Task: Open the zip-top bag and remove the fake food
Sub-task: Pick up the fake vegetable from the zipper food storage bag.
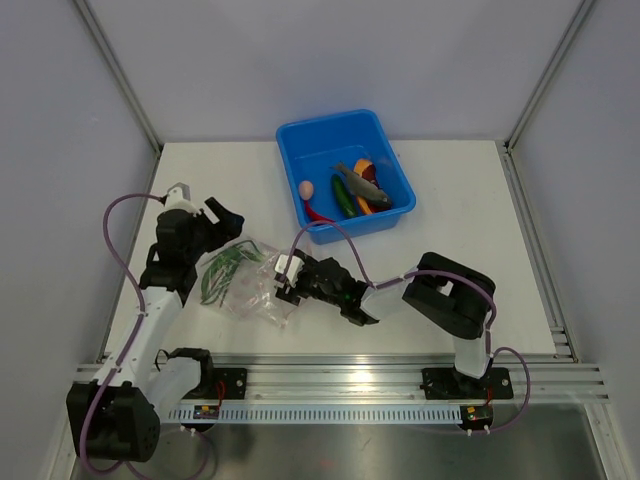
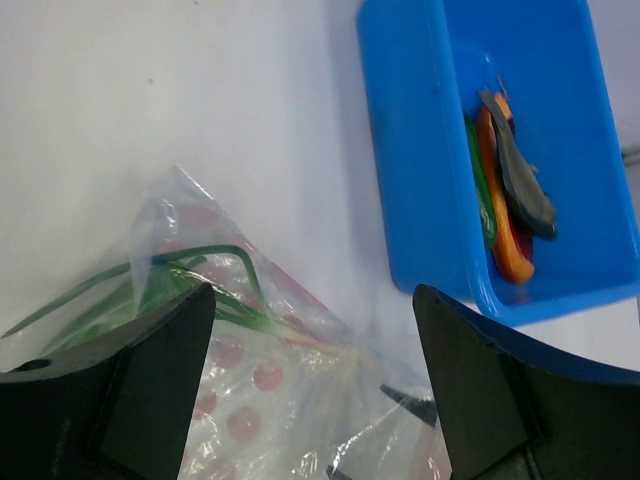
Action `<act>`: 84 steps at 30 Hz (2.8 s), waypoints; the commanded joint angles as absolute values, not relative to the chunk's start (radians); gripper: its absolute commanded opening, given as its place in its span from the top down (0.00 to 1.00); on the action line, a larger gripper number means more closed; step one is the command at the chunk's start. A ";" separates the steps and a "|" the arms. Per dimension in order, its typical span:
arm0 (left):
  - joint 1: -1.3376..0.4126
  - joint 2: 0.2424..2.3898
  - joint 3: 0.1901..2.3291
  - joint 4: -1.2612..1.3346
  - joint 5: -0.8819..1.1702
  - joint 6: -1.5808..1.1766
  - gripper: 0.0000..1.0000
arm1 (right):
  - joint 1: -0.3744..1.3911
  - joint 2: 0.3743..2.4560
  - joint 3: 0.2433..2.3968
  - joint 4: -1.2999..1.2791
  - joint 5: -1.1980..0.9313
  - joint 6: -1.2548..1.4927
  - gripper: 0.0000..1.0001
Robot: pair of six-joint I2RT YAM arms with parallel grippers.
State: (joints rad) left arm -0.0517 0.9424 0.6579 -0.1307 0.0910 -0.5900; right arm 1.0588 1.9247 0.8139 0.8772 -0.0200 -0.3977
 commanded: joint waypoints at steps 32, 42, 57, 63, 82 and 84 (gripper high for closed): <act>-0.262 1.097 0.670 -0.216 0.295 -0.451 0.55 | 1.016 1.878 0.876 0.778 -0.048 -0.322 0.19; -0.262 1.137 0.678 -0.207 0.318 -0.443 0.96 | 1.015 1.934 0.969 0.647 -0.006 -0.336 0.20; -0.261 1.058 0.657 -0.187 0.374 -0.442 1.00 | 1.000 1.986 1.037 0.535 0.060 -0.319 0.22; -0.262 1.060 0.666 -0.189 0.385 -0.449 0.79 | 0.992 2.011 1.075 0.491 0.048 -0.299 0.23; -0.259 1.515 1.127 -0.311 0.080 -0.397 0.22 | 0.992 1.976 1.055 0.492 -0.049 -0.282 0.24; -0.258 1.604 1.169 -0.301 0.101 -0.402 0.28 | 0.994 1.973 1.049 0.499 -0.058 -0.282 0.24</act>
State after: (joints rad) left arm -0.2855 1.5059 1.0599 -0.4843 0.1986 -0.3691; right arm 0.9222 2.0010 1.0454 0.4446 0.0757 -0.1799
